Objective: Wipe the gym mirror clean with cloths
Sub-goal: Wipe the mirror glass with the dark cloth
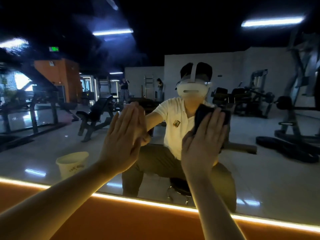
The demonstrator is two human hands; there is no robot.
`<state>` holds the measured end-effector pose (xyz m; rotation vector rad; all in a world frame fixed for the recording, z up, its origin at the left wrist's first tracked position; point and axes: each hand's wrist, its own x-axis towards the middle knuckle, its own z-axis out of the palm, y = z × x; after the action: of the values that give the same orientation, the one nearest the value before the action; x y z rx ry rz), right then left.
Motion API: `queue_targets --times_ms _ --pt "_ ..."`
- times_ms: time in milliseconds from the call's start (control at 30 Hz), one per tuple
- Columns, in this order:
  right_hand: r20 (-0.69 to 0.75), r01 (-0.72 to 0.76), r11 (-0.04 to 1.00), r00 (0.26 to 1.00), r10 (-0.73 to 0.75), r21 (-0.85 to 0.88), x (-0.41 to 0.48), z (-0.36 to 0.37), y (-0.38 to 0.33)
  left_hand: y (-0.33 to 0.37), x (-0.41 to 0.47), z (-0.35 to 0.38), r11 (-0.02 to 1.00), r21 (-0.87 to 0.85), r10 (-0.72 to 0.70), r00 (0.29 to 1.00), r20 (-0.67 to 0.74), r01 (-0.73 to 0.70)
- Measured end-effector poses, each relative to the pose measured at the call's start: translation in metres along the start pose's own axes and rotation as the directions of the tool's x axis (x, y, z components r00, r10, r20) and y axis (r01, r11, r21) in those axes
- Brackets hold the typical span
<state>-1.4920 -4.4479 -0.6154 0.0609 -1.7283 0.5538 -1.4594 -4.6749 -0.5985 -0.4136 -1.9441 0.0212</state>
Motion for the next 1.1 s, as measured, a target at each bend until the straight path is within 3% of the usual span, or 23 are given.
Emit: queue_targets --times_ms 133,233,300,333,400,467,533,633,800,867,933,1033,1100 --pt "0.135 0.281 0.959 0.949 -0.284 0.042 -0.046 0.023 -0.062 -0.042 -0.022 -0.008 1.000 0.020 -0.010 1.000 -0.006 0.010" --pt "0.233 0.561 0.825 0.796 -0.559 0.064 -0.074 0.036 -0.086 -0.059 -0.020 -0.009 0.999 0.034 -0.006 1.000 -0.029 0.007" --pt "0.277 0.670 0.740 0.703 -0.655 0.049 -0.073 0.038 -0.082 -0.067 -0.013 -0.007 0.999 0.045 -0.022 0.998 -0.052 0.025" --pt "0.279 0.677 0.735 0.699 -0.659 0.040 -0.067 0.037 -0.076 -0.070 -0.009 -0.005 0.998 0.057 -0.035 0.997 -0.062 0.038" --pt "0.230 0.584 0.812 0.788 -0.571 0.018 -0.045 0.030 -0.058 -0.075 -0.003 0.000 0.996 0.073 -0.047 0.995 -0.085 0.053" --pt "0.147 0.400 0.914 0.909 -0.389 -0.059 -0.016 0.018 -0.033 -0.076 0.000 0.009 0.995 0.087 -0.036 0.993 -0.116 0.046" --pt "0.048 0.186 0.976 0.982 -0.182 -0.108 0.009 0.003 -0.003 -0.075 0.001 0.020 0.993 0.098 -0.045 0.988 -0.150 0.060" --pt "-0.089 -0.065 0.994 0.994 0.057 -0.088 0.026 -0.011 0.027 -0.073 0.002 0.031 0.989 0.106 -0.082 0.979 -0.187 0.103" --pt "-0.116 -0.161 0.984 0.982 0.152 -0.078 0.009 0.009 -0.019 -0.075 0.001 0.033 0.994 0.067 -0.076 0.977 -0.199 0.090" --pt "-0.063 -0.076 0.988 0.996 0.068 -0.138 -0.008 0.027 -0.056 -0.075 0.002 0.032 0.996 0.044 -0.069 0.979 -0.193 0.079" --pt "0.028 0.140 0.976 0.990 -0.137 -0.166 -0.027 0.046 -0.098 -0.075 0.002 0.030 0.997 0.011 -0.073 0.981 -0.182 0.076" --pt "0.224 0.535 0.838 0.835 -0.503 -0.110 -0.048 0.061 -0.139 -0.085 -0.002 0.024 0.997 -0.074 -0.010 0.988 -0.152 -0.001" --pt "0.299 0.681 0.724 0.717 -0.629 -0.108 -0.036 0.056 -0.132 -0.101 -0.006 0.015 0.991 -0.104 0.077 0.991 -0.109 -0.089"
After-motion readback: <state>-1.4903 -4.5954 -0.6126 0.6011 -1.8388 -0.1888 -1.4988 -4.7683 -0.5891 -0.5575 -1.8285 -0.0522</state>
